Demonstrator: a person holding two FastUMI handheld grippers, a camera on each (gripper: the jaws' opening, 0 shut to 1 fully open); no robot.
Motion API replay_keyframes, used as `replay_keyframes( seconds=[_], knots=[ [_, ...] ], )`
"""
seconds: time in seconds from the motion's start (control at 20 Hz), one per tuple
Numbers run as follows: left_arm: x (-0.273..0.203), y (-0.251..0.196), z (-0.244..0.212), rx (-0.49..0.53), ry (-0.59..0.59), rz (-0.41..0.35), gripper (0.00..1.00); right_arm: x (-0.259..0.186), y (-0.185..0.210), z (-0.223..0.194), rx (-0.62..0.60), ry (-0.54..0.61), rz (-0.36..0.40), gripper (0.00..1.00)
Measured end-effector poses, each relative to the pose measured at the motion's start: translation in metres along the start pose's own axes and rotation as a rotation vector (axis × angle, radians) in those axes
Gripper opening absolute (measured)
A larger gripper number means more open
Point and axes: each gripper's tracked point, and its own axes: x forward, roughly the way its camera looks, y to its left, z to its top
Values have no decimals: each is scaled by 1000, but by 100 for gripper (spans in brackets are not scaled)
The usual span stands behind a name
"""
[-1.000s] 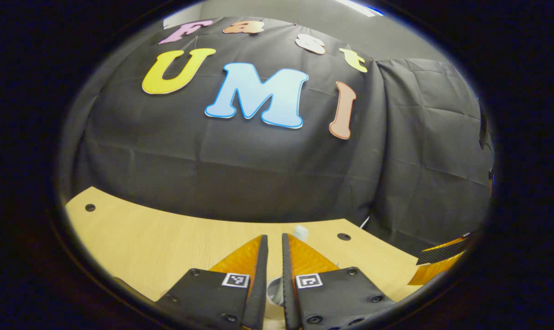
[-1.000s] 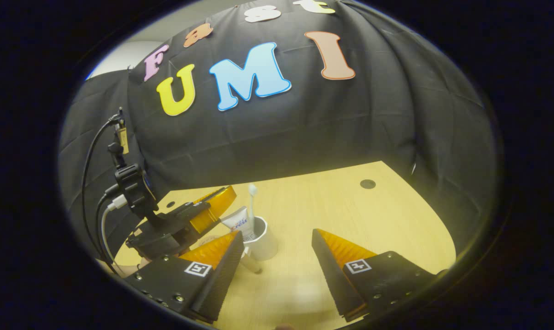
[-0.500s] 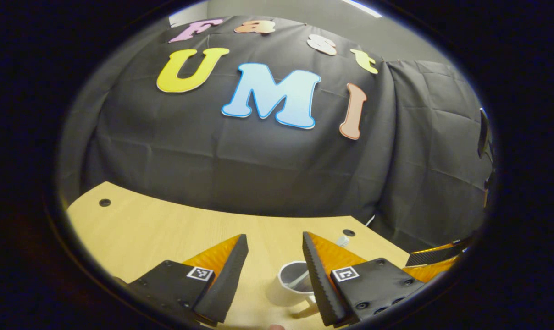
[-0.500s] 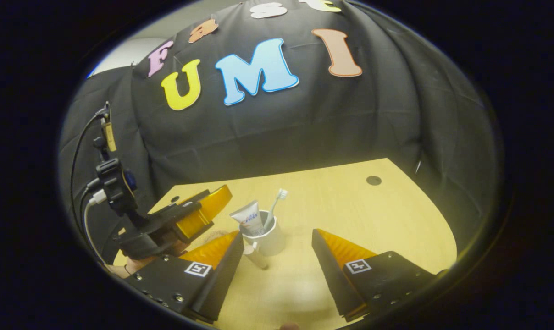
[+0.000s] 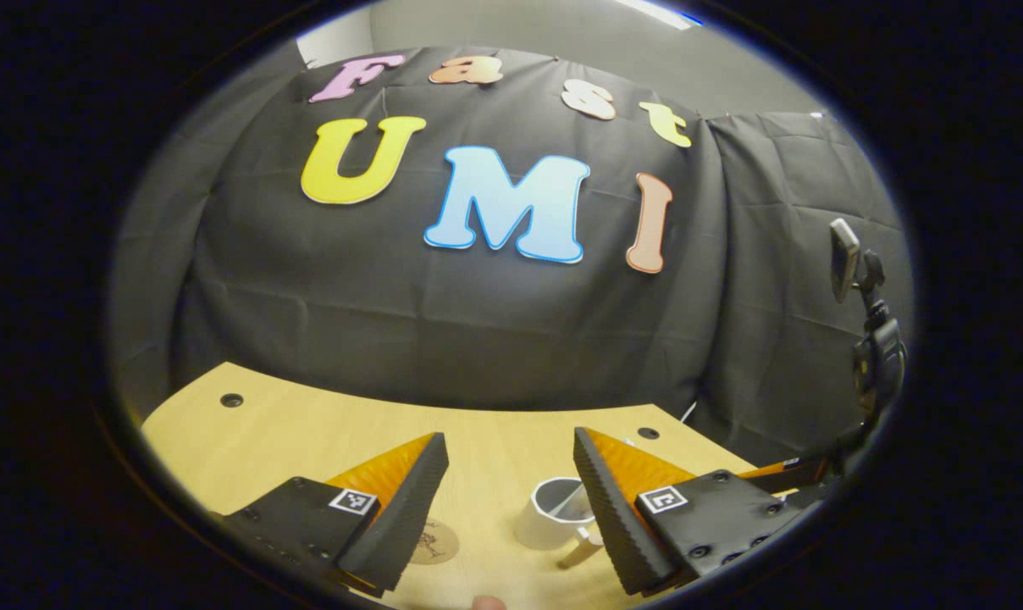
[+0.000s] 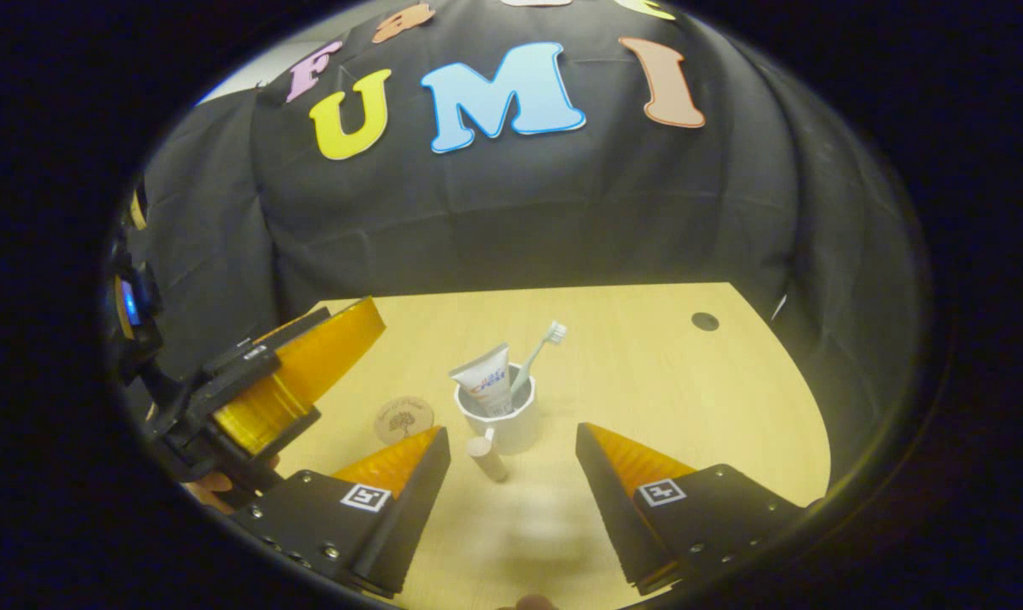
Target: Put the toothbrush and toothpaste on the desktop into the cup, then pick up the cup and place it on the coaster on the desktop.
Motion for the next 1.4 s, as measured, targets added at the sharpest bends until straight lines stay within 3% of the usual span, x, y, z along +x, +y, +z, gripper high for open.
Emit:
replay_keyframes(
  seconds=[0.65,0.7,1.2,1.4],
  knots=[
    [-68,50,0,-7,44,88,96,56,16,-32,27,257,-76,90],
    [-71,53,-1,-7,50,94,99,59,14,-34,26,278,-87,90],
    [-91,65,-18,-42,102,100,96,93,12,-48,-15,423,-156,89],
    [-91,71,-23,-47,115,107,96,103,14,-53,-5,483,-152,90]
  ],
)
